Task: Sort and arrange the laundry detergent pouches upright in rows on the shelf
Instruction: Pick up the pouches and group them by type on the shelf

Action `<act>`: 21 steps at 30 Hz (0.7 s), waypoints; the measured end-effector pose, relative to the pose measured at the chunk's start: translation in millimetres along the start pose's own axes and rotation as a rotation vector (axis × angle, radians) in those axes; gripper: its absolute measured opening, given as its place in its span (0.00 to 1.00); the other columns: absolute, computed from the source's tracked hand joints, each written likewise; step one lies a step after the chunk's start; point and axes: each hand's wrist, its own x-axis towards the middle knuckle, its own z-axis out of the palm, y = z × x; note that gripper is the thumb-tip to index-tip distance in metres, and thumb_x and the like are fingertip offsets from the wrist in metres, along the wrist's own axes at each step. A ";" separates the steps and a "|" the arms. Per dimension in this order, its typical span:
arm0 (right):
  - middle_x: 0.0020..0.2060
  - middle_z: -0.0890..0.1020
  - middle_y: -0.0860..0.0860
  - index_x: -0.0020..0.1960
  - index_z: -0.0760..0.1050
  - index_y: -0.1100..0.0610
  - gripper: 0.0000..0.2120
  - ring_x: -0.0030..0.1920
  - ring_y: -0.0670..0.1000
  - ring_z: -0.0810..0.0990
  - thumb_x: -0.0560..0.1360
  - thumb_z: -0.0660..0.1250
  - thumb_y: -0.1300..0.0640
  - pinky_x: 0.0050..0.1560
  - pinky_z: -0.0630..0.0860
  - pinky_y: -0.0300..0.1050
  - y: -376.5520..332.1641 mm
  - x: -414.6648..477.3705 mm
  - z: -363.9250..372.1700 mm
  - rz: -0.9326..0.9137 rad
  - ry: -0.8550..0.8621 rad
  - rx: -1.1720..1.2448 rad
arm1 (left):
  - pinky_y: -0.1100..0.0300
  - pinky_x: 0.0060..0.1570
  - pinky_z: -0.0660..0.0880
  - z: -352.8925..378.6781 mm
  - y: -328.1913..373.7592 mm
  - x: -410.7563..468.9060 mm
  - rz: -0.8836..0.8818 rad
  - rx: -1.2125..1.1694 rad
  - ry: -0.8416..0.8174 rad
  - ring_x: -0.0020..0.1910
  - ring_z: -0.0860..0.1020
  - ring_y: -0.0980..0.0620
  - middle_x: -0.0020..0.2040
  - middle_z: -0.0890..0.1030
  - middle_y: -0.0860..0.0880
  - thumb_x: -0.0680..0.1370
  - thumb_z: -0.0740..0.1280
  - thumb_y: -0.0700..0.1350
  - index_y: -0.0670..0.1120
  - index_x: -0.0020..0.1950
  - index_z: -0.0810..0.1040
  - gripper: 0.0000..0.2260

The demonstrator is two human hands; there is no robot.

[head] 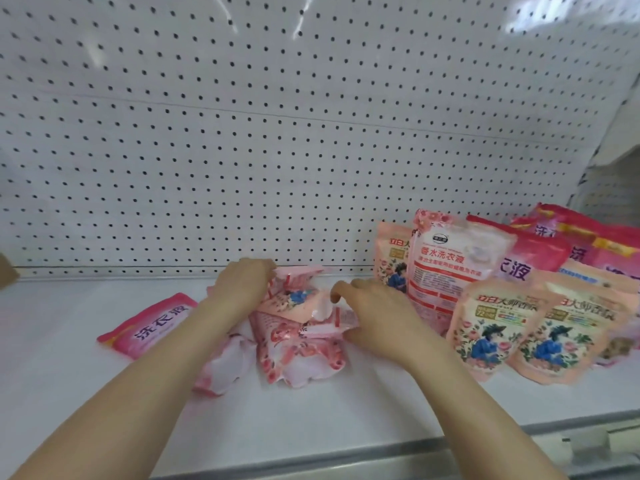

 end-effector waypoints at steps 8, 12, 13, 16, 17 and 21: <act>0.31 0.77 0.47 0.40 0.75 0.52 0.10 0.33 0.52 0.76 0.80 0.64 0.51 0.30 0.65 0.43 4.6 15.6 5.4 -0.067 0.288 0.151 | 0.55 0.38 0.64 -18.0 -22.2 -7.3 -0.153 -0.308 0.299 0.40 0.76 0.44 0.38 0.77 0.48 0.83 0.56 0.46 0.45 0.47 0.76 0.11; 0.27 0.74 0.50 0.38 0.73 0.57 0.14 0.28 0.48 0.69 0.81 0.64 0.54 0.31 0.66 0.45 25.7 24.4 -24.1 0.140 0.551 0.517 | 0.54 0.36 0.64 -21.7 -33.5 -5.3 -0.314 -0.615 0.411 0.39 0.73 0.45 0.39 0.76 0.46 0.83 0.56 0.43 0.41 0.45 0.74 0.11; 0.28 0.74 0.51 0.37 0.72 0.57 0.14 0.28 0.48 0.68 0.81 0.63 0.55 0.32 0.65 0.45 28.7 28.7 -28.5 0.208 0.603 0.627 | 0.53 0.36 0.66 -21.0 -35.6 -5.2 -0.347 -0.698 0.423 0.39 0.73 0.45 0.40 0.76 0.44 0.83 0.55 0.43 0.40 0.46 0.74 0.12; 0.33 0.76 0.52 0.40 0.72 0.56 0.12 0.33 0.48 0.70 0.82 0.60 0.55 0.34 0.67 0.44 29.6 49.3 -27.8 0.378 0.728 0.827 | 0.47 0.48 0.77 -15.8 -41.2 -10.3 -0.405 -0.840 0.404 0.46 0.79 0.45 0.48 0.79 0.46 0.83 0.54 0.45 0.46 0.52 0.73 0.09; 0.35 0.77 0.54 0.43 0.72 0.58 0.12 0.33 0.48 0.71 0.83 0.59 0.55 0.35 0.68 0.44 27.9 57.2 -24.5 0.408 0.763 0.855 | 0.45 0.51 0.77 -13.9 -42.4 -14.0 -0.407 -0.857 0.385 0.48 0.79 0.46 0.51 0.80 0.47 0.83 0.55 0.46 0.48 0.54 0.72 0.07; 0.32 0.70 0.48 0.47 0.68 0.59 0.11 0.29 0.43 0.64 0.84 0.54 0.55 0.29 0.63 0.36 22.5 88.2 -8.8 0.402 0.850 0.934 | 0.49 0.50 0.77 -16.2 -43.7 -26.0 -0.359 -0.817 0.352 0.50 0.78 0.49 0.55 0.77 0.51 0.83 0.56 0.45 0.50 0.62 0.70 0.09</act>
